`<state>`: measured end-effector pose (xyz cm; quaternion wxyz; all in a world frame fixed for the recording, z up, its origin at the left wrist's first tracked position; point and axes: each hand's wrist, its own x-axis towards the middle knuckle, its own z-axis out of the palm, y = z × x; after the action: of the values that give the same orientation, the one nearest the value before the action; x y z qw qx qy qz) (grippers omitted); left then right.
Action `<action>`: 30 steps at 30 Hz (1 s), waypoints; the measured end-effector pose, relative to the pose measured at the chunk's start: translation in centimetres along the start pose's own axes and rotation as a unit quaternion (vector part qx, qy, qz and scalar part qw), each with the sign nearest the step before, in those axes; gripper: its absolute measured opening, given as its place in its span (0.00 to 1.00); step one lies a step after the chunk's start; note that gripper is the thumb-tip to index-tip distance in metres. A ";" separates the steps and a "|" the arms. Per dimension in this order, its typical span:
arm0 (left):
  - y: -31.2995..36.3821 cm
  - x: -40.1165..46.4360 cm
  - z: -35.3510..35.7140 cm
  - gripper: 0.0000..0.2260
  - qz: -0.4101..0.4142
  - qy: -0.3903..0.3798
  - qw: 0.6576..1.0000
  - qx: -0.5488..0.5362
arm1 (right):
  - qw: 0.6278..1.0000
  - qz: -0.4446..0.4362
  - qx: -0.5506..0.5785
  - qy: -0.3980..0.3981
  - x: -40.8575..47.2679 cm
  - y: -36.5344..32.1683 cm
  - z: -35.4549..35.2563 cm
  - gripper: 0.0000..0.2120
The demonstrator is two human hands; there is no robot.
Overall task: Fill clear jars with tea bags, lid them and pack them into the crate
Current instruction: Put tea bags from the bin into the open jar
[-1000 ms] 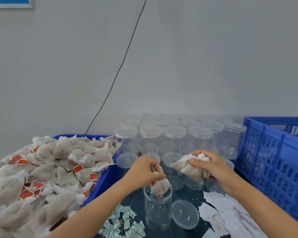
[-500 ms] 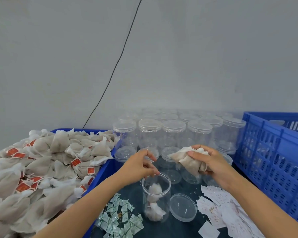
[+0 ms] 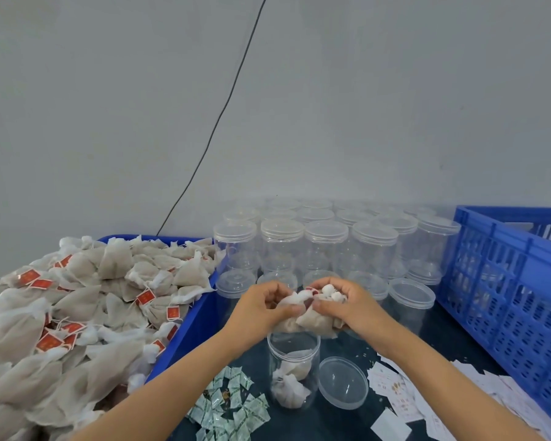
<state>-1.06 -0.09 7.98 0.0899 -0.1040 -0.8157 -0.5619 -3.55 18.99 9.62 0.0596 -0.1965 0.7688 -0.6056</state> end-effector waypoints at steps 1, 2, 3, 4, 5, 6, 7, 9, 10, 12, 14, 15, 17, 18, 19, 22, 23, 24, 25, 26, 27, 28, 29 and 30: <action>-0.2 0.1 -0.1 0.04 -0.010 0.023 1.000 0.014 | 1.000 0.006 -0.019 0.020 0.0 0.2 -0.2 0.08; -0.4 0.1 -0.1 0.04 -0.024 0.047 0.998 0.026 | 0.998 0.014 -0.035 0.040 0.0 0.3 -0.5 0.08; -0.6 0.2 -0.1 0.04 -0.036 0.064 0.997 0.038 | 0.997 0.023 -0.044 0.058 -0.1 0.4 -0.9 0.07; -0.7 0.2 -0.1 0.04 -0.044 0.071 0.995 0.058 | 0.996 0.029 -0.043 0.074 -0.1 0.5 -1.3 0.07; -0.9 0.2 0.1 0.04 -0.044 0.062 0.993 0.090 | 0.995 0.034 -0.034 0.085 -0.1 0.5 -1.6 0.07; -1.1 0.1 0.2 0.05 -0.033 0.039 0.989 0.137 | 0.995 0.036 -0.021 0.092 -0.2 0.5 -1.8 0.06; -1.3 0.0 0.4 0.05 -0.015 0.011 0.980 0.199 | 0.995 0.038 -0.010 0.095 -0.2 0.5 -1.9 0.06; -1.4 -0.2 0.9 0.07 0.031 -0.032 0.948 0.314 | 0.995 0.041 0.005 0.094 -0.3 0.3 -2.0 0.05; -1.4 -0.3 1.0 0.08 0.050 -0.040 0.940 0.336 | 0.995 0.042 0.014 0.090 -0.3 0.3 -2.0 0.06; -1.2 -0.2 1.0 0.08 0.081 -0.045 0.937 0.337 | 0.996 0.033 0.016 0.081 -0.2 0.2 -1.8 0.05; -0.7 -0.2 0.8 0.07 0.105 -0.033 0.931 0.347 | 0.997 0.015 0.005 0.076 -0.1 0.1 -1.6 0.05; -0.6 -0.1 0.7 0.07 0.104 -0.013 0.935 0.339 | 0.997 0.004 -0.008 0.077 0.1 0.1 -1.4 0.05; -0.6 0.1 0.3 0.07 0.080 0.042 0.953 0.288 | 0.995 -0.023 -0.052 0.081 0.5 0.1 -0.9 0.06; -0.8 0.2 0.1 0.07 0.067 0.063 0.959 0.267 | 0.993 -0.038 -0.080 0.080 0.8 0.1 -0.6 0.07; -1.0 0.3 -0.2 0.08 0.054 0.068 0.962 0.260 | 0.989 -0.053 -0.113 0.075 1.2 0.1 -0.2 0.08; -1.8 0.5 -0.9 0.13 -0.010 0.004 0.975 0.220 | 0.969 -0.084 -0.230 0.045 2.1 0.4 1.1 0.10; -2.2 0.5 -1.0 0.13 -0.039 -0.020 0.980 0.192 | 0.957 -0.093 -0.273 0.031 2.4 0.5 1.5 0.10; -2.5 0.4 -1.1 0.13 -0.061 -0.035 0.982 0.173 | 0.943 -0.100 -0.318 0.013 2.6 0.7 2.0 0.10; -2.7 0.5 -1.2 0.12 -0.071 -0.040 0.983 0.166 | 0.926 -0.104 -0.363 -0.009 2.8 0.8 2.5 0.10; -2.9 0.5 -1.3 0.11 -0.073 -0.038 0.982 0.168 | 0.908 -0.103 -0.405 -0.033 3.0 0.9 2.9 0.09; -3.1 0.6 -1.4 0.10 -0.074 -0.033 0.983 0.166 | 0.893 -0.096 -0.436 -0.057 3.1 0.9 3.3 0.09; -3.2 0.6 -1.5 0.10 -0.075 -0.027 0.984 0.162 | 0.887 -0.087 -0.448 -0.073 3.2 0.8 3.6 0.10; -3.2 0.7 -1.7 0.10 -0.075 -0.020 0.985 0.155 | 0.892 -0.079 -0.438 -0.077 3.3 0.8 3.8 0.10; -3.2 0.8 -1.8 0.10 -0.076 -0.013 0.986 0.147 | 0.911 -0.074 -0.401 -0.065 3.3 0.7 3.7 0.10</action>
<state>-2.62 -2.82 5.95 0.0502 -0.0350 -0.8959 -0.4400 -5.55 14.48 8.45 -0.0190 -0.2989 0.9247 -0.2349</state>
